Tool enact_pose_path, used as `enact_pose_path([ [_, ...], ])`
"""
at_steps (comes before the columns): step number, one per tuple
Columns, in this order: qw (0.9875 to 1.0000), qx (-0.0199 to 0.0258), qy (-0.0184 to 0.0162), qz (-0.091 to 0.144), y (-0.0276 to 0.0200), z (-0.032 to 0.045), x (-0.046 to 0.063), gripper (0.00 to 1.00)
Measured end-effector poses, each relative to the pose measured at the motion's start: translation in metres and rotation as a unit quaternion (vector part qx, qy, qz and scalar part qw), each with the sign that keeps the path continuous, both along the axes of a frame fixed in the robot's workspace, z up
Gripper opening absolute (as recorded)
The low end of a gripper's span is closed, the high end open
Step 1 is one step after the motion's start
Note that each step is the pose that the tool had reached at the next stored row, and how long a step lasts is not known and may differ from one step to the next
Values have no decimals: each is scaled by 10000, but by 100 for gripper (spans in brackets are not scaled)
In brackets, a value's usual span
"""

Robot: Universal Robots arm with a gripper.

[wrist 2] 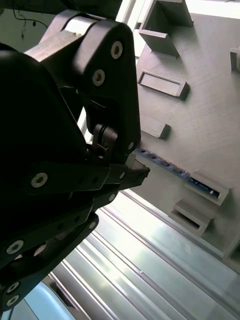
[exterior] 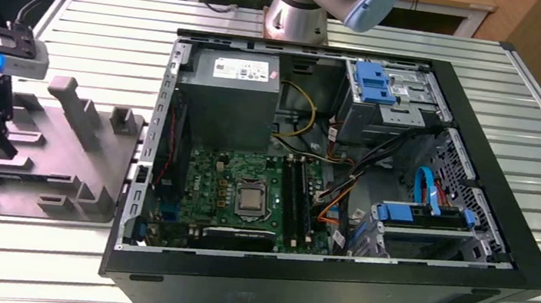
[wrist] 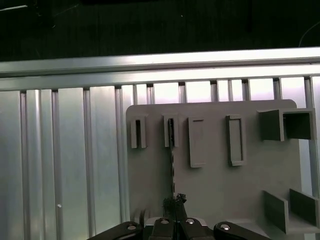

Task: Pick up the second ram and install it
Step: 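Pick up the second ram and move it above second insertion slot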

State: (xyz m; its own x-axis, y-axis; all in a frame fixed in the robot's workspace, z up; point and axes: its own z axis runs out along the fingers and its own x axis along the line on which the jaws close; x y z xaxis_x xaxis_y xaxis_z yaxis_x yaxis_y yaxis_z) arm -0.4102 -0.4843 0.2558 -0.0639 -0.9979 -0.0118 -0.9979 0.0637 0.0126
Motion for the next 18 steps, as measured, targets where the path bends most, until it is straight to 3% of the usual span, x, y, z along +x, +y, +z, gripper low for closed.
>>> enact_pose_path([
  [10, 9999, 0, -62, 82, 0, -105, 0, 10],
  [18, 9999, 0, -65, 122, 0, -152, 0, 10],
])
